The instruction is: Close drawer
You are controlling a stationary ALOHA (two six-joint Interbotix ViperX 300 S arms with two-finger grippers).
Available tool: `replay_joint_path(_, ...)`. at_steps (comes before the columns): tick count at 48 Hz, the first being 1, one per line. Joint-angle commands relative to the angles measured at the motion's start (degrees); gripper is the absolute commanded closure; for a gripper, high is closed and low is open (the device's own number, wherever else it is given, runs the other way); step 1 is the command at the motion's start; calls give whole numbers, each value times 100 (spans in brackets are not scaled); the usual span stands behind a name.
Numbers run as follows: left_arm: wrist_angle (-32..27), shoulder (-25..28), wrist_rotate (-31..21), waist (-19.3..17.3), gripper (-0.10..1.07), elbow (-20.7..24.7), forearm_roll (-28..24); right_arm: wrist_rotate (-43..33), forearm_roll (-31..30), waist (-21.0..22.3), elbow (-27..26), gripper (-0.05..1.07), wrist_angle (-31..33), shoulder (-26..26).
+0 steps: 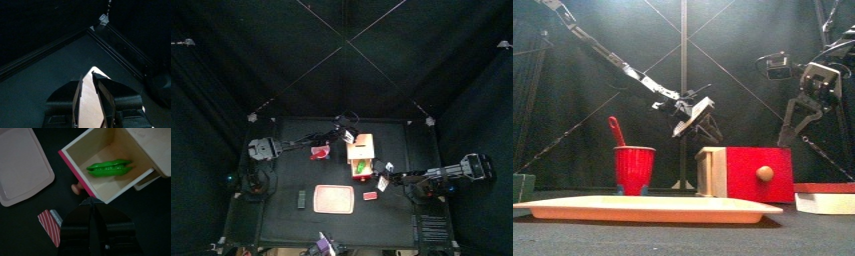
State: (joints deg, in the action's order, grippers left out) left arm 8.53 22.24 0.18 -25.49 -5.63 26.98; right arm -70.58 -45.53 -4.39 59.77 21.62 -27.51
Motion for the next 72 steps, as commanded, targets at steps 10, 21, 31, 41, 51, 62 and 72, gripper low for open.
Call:
replay_joint_path(10, -308, 53, 9, -132, 54, 299, 97, 53, -26, -44, -62, 58, -457, 132)
replay_joint_path(21, -492, 193, 9, -132, 55, 272, 88, 53, -53, -9, -149, 58, -519, 475)
replay_joint_path(31, -562, 281, 9, -132, 55, 272, 88, 53, -132, 0, -246, 58, -519, 677)
replay_joint_path(41, -694, 281, 18, -123, 55, 264, 88, 53, -149, 9, -202, 58, -519, 686)
replay_joint_path(51, -694, 272, 26, -132, 55, 264, 79, 62, -211, 202, -202, 58, -510, 694)
replay_joint_path(62, -694, 272, 26, -132, 55, 264, 44, 9, -431, 501, -237, 58, -510, 694)
replay_joint_path(72, -694, 272, 18, -114, 55, 272, 26, 44, -492, 773, -308, 58, -527, 694)
